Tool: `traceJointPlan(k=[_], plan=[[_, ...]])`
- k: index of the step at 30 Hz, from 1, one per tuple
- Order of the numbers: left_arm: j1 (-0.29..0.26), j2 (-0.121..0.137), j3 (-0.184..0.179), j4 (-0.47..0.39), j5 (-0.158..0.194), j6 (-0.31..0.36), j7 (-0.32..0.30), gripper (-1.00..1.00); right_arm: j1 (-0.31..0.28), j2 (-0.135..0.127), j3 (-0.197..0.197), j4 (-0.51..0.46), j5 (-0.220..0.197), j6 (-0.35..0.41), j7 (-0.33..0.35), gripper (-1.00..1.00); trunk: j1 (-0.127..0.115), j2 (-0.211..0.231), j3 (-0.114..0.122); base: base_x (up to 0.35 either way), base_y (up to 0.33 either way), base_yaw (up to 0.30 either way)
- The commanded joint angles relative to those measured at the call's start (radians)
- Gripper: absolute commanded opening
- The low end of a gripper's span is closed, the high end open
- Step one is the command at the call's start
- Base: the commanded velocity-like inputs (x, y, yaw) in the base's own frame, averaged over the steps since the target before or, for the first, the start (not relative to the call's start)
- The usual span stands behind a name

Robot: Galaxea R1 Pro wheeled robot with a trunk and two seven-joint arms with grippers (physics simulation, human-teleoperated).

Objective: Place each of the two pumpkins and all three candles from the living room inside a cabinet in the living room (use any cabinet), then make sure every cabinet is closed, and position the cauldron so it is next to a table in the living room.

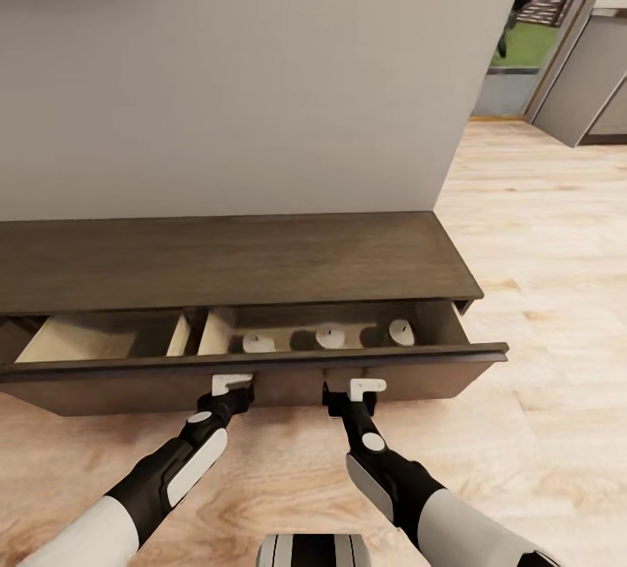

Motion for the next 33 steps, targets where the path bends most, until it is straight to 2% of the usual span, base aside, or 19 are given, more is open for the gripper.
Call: traceJointPlan(k=[1, 7, 28, 33], plan=[[-0.001, 0.002, -0.003, -0.003, -0.006, 0.003, 0.009, 1.00, -0.001, 0.000, 0.008, -0.001, -0.018, -0.006, -0.005, 1.00, 0.000, 0.000, -0.001, 0.230, 0.091, 0.000], [-0.001, 0.002, -0.003, -0.003, -0.006, 0.004, 0.009, 1.00, -0.001, -0.001, 0.009, -0.003, -0.032, -0.002, -0.006, 1.00, 0.000, 0.000, -0.001, 0.208, 0.018, 0.000], [-0.001, 0.002, -0.003, -0.003, -0.006, 0.004, 0.009, 1.00, -0.001, 0.000, 0.009, -0.004, -0.033, 0.002, -0.004, 1.00, 0.000, 0.000, -0.001, 0.199, 0.000, 0.000], [-0.001, 0.002, -0.003, -0.003, -0.006, 0.003, 0.009, 1.00, -0.001, 0.000, 0.009, -0.004, -0.033, 0.001, -0.004, 1.00, 0.000, 0.000, -0.001, 0.074, 0.000, 0.000]])
